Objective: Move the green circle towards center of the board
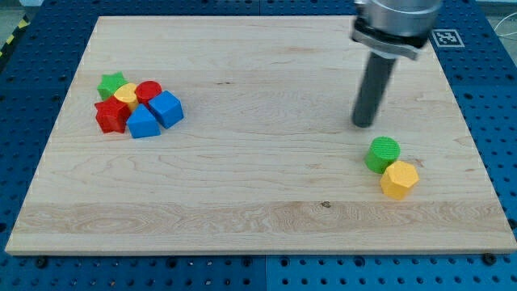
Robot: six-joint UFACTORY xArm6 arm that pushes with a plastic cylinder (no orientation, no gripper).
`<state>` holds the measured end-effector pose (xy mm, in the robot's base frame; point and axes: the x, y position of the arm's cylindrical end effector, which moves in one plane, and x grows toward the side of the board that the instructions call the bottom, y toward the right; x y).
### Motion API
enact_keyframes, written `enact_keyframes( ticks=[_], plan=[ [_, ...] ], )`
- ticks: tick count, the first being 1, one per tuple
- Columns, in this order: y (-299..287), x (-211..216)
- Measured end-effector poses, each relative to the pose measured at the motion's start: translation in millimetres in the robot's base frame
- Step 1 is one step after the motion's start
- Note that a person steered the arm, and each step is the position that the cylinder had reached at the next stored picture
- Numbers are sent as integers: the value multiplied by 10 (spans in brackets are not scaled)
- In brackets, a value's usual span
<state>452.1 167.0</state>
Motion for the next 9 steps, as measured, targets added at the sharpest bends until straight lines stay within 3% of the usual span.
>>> enact_keyframes(
  ticks=[2, 4, 9],
  plan=[
    [482, 539],
    [314, 539],
    [-1311, 663]
  ],
)
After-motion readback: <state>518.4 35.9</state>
